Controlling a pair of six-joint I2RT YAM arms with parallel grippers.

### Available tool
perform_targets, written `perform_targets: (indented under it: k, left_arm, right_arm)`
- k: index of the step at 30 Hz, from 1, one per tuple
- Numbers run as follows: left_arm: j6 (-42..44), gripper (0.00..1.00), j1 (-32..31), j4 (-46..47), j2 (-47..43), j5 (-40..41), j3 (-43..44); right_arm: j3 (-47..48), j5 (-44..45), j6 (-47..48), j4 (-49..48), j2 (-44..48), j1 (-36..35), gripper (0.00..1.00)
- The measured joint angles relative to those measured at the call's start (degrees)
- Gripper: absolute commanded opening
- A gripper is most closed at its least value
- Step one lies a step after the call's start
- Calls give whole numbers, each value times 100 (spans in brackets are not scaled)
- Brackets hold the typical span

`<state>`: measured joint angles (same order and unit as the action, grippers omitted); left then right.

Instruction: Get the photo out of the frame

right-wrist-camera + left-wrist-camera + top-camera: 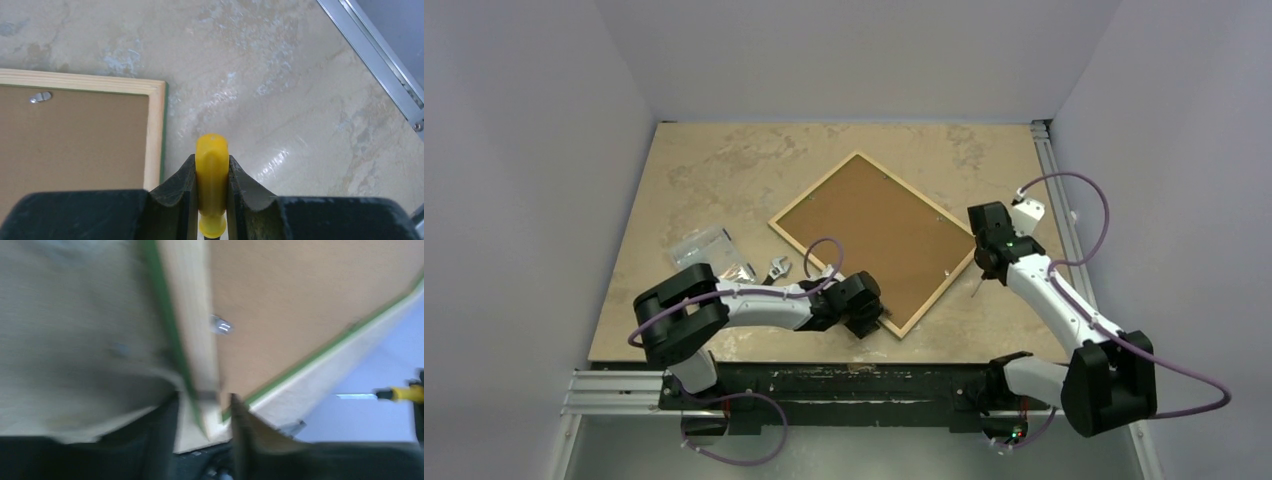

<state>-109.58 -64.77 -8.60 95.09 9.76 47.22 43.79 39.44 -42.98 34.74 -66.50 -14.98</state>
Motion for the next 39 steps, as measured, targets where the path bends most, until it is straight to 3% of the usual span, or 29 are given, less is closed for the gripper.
perform_targets:
  k: [4,11,16,21,27,39]
  left_arm:
    - [890,65,92,168,-9,-402,138]
    - [3810,64,772,68,-190,-1615,407]
    - [4940,64,1412,79,-715,-2085,295]
    - [5099,56,1445,107,-625,-2385,267]
    - [4745,54,1451,243,-24,-2669,94]
    - [4214,52,1478,442,352,-2826,219]
  right_arm:
    - [358,-149,413,-448,-461,11,0]
    - [820,-581,850,-1235,-1351,9,0]
    - [1021,-667,925,-1497,-1751,9,0]
    - [1117,-702,1014,-1764,-2107,9,0]
    - [994,-697,1139,-2114,-2249,2,0]
    - [17,-490,741,-2603,-1626,-535,0]
